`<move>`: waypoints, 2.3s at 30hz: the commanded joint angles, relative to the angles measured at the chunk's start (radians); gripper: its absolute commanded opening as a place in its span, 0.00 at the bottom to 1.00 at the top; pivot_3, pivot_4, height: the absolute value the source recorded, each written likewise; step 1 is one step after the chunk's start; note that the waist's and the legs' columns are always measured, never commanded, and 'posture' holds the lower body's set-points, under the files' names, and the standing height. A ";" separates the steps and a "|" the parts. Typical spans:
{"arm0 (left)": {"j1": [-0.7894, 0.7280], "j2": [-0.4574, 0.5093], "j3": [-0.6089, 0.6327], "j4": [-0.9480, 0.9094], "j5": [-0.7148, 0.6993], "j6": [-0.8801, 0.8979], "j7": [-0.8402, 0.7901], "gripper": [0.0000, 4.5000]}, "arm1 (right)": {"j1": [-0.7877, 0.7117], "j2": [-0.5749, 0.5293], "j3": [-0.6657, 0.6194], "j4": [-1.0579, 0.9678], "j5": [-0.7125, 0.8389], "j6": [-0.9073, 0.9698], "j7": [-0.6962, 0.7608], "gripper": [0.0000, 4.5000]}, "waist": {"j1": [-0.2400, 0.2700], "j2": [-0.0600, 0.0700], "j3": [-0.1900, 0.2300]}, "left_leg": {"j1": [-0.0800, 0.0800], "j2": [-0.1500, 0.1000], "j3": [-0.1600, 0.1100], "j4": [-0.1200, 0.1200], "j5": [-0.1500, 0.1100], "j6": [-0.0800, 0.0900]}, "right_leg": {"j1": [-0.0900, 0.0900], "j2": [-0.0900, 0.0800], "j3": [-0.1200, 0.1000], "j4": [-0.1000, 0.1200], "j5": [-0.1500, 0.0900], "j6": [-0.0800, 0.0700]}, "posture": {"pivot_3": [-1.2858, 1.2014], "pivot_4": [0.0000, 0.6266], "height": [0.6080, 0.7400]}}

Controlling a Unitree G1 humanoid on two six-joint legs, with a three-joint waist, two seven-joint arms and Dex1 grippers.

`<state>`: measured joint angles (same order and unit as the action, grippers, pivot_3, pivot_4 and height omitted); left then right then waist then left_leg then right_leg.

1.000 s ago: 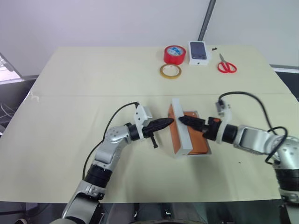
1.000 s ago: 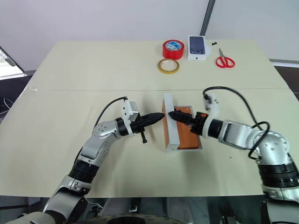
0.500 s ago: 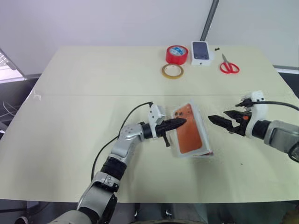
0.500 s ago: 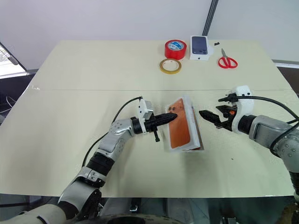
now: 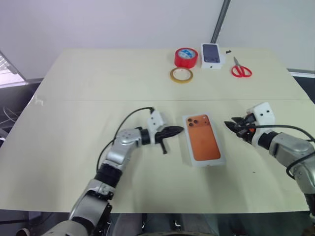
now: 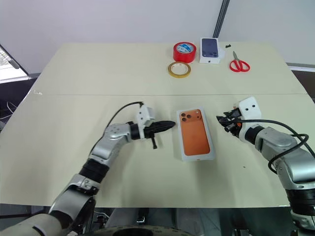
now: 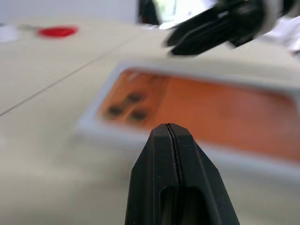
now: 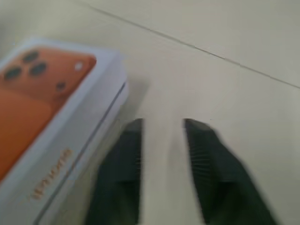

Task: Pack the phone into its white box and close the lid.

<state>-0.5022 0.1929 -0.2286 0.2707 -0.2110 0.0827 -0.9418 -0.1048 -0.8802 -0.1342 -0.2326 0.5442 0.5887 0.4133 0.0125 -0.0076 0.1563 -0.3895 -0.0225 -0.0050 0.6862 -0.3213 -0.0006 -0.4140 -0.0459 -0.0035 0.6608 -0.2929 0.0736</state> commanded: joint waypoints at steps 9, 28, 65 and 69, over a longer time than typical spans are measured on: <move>-0.036 -0.049 -0.108 0.020 0.047 0.113 -0.008 0.00 | 0.073 0.001 -0.007 -0.094 -0.138 -0.082 0.136 0.01 | 0.001 0.000 0.000 | 0.000 -0.001 0.000 0.000 -0.001 0.001 | 0.001 0.000 0.000 -0.002 0.000 0.000 | 0.52 0.24 1.00; -0.098 -0.099 -0.142 -0.023 0.096 0.145 -0.012 0.00 | 0.088 0.075 0.054 -0.183 -0.267 -0.051 0.162 0.01 | 0.000 0.000 0.000 | 0.001 -0.001 0.000 0.000 0.000 0.001 | 0.001 0.000 0.000 0.000 0.000 0.000 | 0.52 0.24 1.00; -0.091 -0.106 -0.111 0.026 0.119 0.105 0.064 0.00 | 0.052 0.077 0.113 -0.114 -0.462 -0.047 0.200 0.01 | -0.001 0.000 0.000 | 0.001 -0.001 0.000 0.001 0.000 0.000 | 0.001 0.000 0.000 0.002 0.000 0.000 | 0.52 0.24 1.00; -0.093 -0.093 -0.094 0.032 0.117 0.106 0.067 0.00 | 0.044 0.057 0.086 -0.094 -0.474 -0.063 0.207 0.01 | -0.001 0.000 0.000 | 0.001 -0.001 0.000 0.001 0.000 0.000 | 0.001 0.000 0.000 0.002 0.000 0.000 | 0.52 0.24 1.00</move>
<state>-0.5797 0.0989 -0.3447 0.3127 -0.0766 0.1958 -0.8773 -0.0453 -0.8063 -0.0163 -0.3190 0.0778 0.5513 0.6150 0.0115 -0.0072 0.1560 -0.3881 -0.0238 -0.0052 0.6872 -0.3212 -0.0007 -0.4134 -0.0457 -0.0036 0.6629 -0.2928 0.0738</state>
